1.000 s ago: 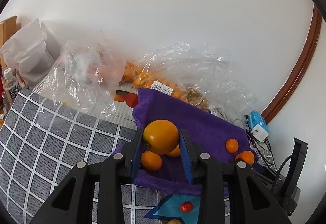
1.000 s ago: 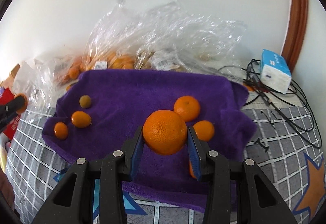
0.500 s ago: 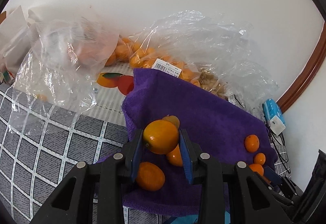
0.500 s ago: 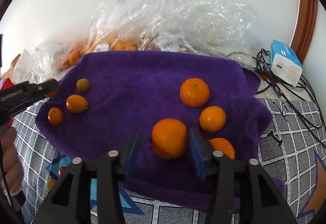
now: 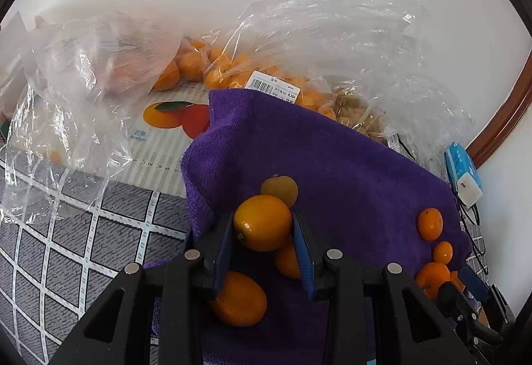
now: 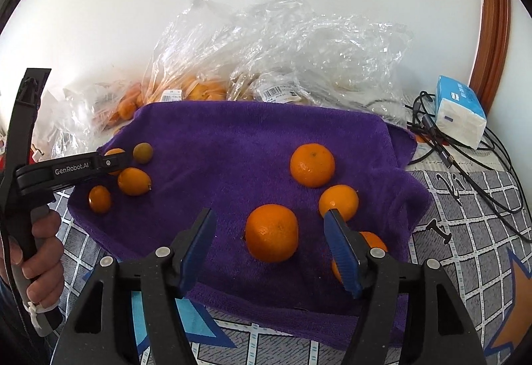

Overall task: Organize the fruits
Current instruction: 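Open the right gripper, then the left, releasing the fruits onto the towel, then lift both open grippers away from the towel, then grasp the red fruit on the blue star mat with the right gripper, then grasp the small yellow-green fruit with the left gripper while the right gripper holds the red fruit, then carry both held fruits over the purple towel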

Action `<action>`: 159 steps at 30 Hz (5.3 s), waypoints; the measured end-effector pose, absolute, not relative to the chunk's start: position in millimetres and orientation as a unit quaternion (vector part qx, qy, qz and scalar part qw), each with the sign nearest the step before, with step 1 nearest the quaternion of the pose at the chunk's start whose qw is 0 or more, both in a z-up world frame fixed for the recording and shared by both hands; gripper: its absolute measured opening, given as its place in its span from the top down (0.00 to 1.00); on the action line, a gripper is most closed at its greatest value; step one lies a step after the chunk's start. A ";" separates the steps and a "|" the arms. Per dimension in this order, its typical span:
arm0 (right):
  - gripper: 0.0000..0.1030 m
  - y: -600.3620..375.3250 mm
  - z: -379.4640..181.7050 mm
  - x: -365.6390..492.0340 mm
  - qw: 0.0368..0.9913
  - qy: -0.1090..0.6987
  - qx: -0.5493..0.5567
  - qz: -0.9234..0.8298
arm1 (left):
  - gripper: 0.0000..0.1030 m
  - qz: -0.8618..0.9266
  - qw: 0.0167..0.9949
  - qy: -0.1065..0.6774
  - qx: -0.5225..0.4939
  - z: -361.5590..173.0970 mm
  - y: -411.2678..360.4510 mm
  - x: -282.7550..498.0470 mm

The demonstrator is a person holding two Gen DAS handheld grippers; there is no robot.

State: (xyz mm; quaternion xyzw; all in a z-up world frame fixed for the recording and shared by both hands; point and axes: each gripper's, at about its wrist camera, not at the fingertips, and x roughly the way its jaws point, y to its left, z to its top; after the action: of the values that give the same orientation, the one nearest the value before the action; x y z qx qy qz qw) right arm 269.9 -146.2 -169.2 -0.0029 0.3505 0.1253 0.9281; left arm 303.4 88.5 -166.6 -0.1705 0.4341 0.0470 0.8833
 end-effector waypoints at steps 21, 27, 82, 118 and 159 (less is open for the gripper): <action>0.34 -141.7 -139.9 178.2 0.939 0.336 -0.024 0.070 | 0.46 0.076 0.915 0.368 -0.146 -122.3 124.9 164.6; 0.39 -134.1 -149.5 153.6 0.935 0.345 -0.009 0.084 | 0.46 0.098 0.907 0.390 -0.121 -150.1 135.1 131.6; 0.78 -154.4 -215.4 142.2 0.919 0.372 -0.003 0.132 | 0.46 0.047 0.899 0.421 -0.108 -157.5 95.0 113.2; 0.78 -185.1 -218.0 136.2 0.923 0.365 0.014 0.123 | 0.78 0.025 0.895 0.423 -0.138 -164.2 74.2 114.0; 0.78 -179.3 -177.5 244.5 0.913 0.392 0.021 0.114 | 0.78 0.031 0.902 0.402 -0.155 -108.4 87.8 191.1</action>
State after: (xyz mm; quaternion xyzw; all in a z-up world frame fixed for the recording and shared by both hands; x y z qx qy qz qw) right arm 244.5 -179.3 -177.5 0.0215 0.3922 0.1142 0.9125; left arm 191.1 87.8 -108.4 -0.1549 0.4020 0.0312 0.9019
